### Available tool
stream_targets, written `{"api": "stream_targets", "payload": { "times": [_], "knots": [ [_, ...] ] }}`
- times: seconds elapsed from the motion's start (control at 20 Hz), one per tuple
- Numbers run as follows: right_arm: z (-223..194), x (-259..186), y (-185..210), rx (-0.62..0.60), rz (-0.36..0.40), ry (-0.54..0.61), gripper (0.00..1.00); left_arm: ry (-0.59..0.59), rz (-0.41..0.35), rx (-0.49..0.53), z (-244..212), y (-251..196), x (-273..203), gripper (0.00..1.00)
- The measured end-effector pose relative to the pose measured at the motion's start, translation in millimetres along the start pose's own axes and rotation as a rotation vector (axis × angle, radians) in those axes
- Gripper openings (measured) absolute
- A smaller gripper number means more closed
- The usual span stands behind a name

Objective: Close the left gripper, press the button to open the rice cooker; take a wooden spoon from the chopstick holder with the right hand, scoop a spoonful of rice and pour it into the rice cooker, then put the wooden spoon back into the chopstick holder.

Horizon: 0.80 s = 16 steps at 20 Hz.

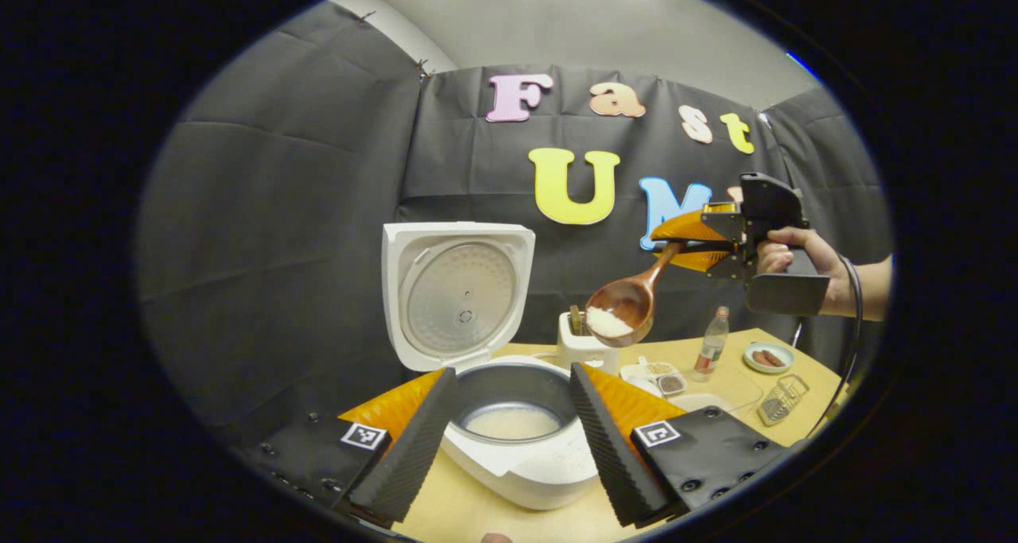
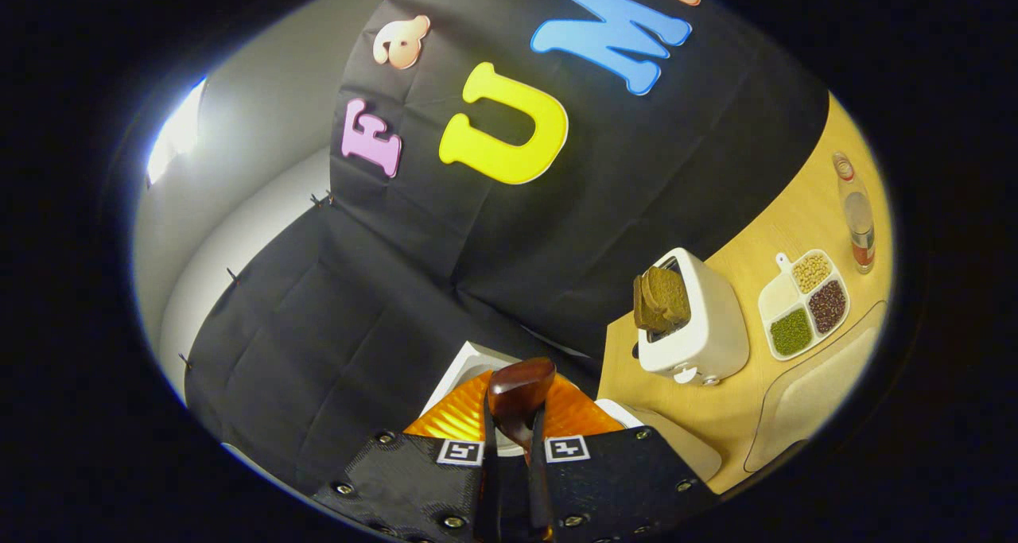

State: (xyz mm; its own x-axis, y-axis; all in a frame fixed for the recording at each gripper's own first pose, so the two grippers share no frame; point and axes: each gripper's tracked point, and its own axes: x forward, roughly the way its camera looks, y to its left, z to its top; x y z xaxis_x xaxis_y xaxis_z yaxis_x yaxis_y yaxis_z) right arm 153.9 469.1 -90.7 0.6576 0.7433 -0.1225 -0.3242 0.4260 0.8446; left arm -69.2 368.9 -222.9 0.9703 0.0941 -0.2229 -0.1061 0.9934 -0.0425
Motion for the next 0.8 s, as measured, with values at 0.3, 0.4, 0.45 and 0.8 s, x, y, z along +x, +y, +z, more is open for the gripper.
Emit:
{"api": "stream_targets", "payload": {
  "times": [0.3,0.4,0.45,0.8],
  "knots": [
    [-43.2,54.4,-11.4,-0.238,-0.058,0.107,0.13,0.010,0.015,0.001,-7.9,6.1,-14.9,0.96],
    [-58.0,66.3,-13.7,-0.328,-0.079,0.138,0.13,0.011,0.028,-0.002,-9.3,5.3,-19.2,0.96],
    [-64.2,72.3,-13.8,-0.377,-0.088,0.152,0.13,0.011,0.034,-0.003,-10.0,4.9,-21.0,0.96],
    [-108.5,93.0,6.1,-0.876,-0.048,0.234,0.13,0.022,0.050,-0.013,-19.2,-6.9,-35.3,0.98]
  ]
}}
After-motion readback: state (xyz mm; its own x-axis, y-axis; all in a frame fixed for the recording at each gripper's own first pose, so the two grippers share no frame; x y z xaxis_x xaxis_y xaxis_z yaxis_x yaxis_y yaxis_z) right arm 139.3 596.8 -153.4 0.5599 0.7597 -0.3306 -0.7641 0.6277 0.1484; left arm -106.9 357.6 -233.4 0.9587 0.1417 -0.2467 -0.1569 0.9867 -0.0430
